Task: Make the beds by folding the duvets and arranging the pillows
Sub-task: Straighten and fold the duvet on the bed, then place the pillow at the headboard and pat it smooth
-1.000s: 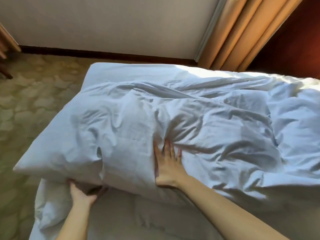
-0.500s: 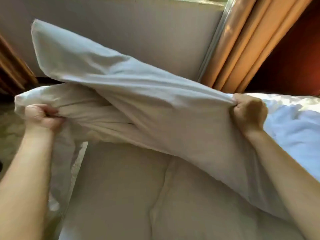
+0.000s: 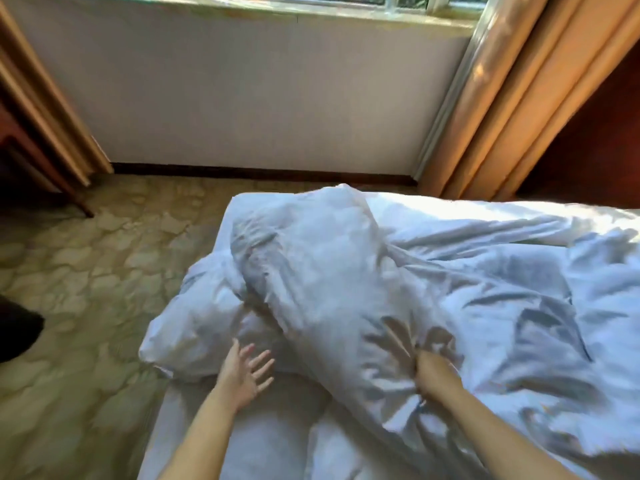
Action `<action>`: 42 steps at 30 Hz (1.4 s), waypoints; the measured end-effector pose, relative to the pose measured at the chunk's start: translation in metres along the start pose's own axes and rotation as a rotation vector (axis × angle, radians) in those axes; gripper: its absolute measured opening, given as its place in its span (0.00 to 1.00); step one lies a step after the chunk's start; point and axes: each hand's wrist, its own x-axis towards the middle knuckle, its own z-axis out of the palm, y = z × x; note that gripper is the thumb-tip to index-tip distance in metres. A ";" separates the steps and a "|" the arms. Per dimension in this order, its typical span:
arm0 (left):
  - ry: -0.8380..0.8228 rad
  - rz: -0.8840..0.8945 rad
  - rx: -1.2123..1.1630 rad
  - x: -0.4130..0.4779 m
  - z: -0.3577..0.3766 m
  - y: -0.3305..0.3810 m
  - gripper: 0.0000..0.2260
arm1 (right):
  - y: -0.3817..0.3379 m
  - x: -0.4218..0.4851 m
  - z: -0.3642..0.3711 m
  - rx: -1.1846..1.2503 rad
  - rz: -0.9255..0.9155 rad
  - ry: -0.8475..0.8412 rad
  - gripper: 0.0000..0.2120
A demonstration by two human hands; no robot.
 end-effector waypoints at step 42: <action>0.081 0.430 0.833 -0.212 0.005 -0.301 0.17 | 0.205 -0.242 0.178 0.171 -0.166 -0.382 0.10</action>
